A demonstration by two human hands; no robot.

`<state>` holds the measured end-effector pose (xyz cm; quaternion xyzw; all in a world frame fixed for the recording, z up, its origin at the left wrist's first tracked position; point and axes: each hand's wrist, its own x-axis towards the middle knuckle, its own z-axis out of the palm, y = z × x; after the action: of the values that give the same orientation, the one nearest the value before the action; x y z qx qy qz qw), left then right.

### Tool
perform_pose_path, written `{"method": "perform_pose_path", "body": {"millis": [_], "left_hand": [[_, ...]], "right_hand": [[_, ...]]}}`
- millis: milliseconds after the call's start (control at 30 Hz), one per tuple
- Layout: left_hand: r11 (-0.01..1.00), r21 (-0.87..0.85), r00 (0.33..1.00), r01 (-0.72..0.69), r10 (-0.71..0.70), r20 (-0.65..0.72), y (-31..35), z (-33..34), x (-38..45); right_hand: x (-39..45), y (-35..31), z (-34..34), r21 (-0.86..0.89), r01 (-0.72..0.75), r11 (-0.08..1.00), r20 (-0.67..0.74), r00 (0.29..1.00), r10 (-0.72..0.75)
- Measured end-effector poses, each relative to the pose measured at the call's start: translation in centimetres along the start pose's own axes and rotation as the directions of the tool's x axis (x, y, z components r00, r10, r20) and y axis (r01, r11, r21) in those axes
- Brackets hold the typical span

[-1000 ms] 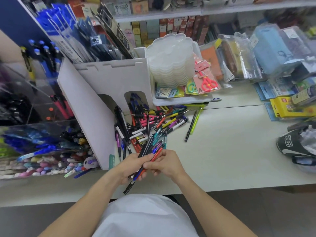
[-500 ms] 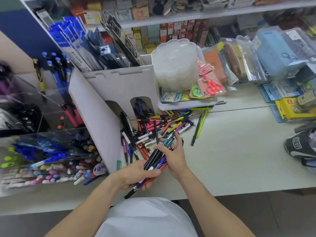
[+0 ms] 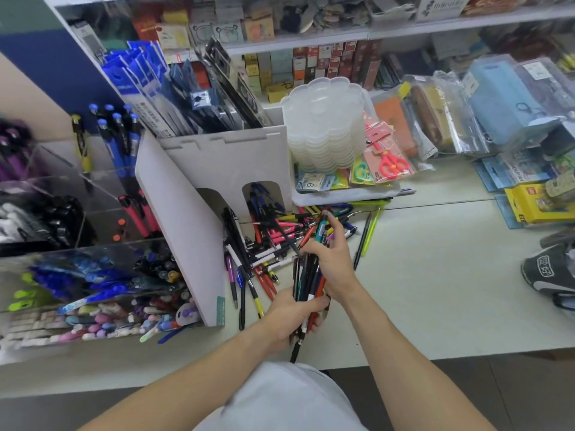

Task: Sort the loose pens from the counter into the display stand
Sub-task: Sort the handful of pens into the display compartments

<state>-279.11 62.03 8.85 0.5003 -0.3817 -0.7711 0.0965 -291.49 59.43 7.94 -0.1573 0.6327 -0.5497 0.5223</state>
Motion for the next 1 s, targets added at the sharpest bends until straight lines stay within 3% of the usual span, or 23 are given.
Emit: {"method": "perform_pose_path", "body": {"millis": [100, 267, 400, 600, 733, 833, 1000], "left_hand": [[0.998, 0.009, 0.997, 0.062, -0.063, 0.038, -1.0, -0.7, -0.1], [0.992, 0.049, 0.989, 0.114, -0.118, 0.092, -1.8, -2.0, 0.0], [0.993, 0.058, 0.992, 0.105, -0.108, 0.062, -1.9, -2.6, 0.3], [0.993, 0.016, 0.982, 0.113, -0.114, 0.153, -2.0, -2.9, 0.0], [0.989, -0.019, 0.981, 0.147, -0.143, 0.129, -2.3, -3.1, 0.1], [0.989, 0.098, 0.990, 0.111, -0.119, 0.081, -2.3, -3.2, 0.3], [0.958, 0.285, 0.987, 0.035, -0.078, 0.141, -2.5, -3.4, -0.1]], "right_hand": [[-0.6, 1.6, 0.2, -0.099, 0.024, 0.995, 0.050, 0.999, -0.019], [-1.8, 2.5, 0.3, 0.053, -0.052, 0.997, 0.061, 0.997, 0.048], [-2.5, 2.7, 0.3, 0.003, -0.093, 0.996, 0.034, 0.995, 0.092], [-3.1, 3.7, -0.5, -0.010, -0.032, 0.999, 0.091, 0.995, 0.032], [-3.6, 4.1, -0.8, -0.159, 0.037, 0.987, 0.086, 0.996, -0.023], [-3.9, 4.8, -1.3, -0.219, 0.007, 0.976, 0.117, 0.993, 0.019], [-5.0, 6.3, -1.6, -0.185, -0.027, 0.982, 0.092, 0.995, 0.044]]}}
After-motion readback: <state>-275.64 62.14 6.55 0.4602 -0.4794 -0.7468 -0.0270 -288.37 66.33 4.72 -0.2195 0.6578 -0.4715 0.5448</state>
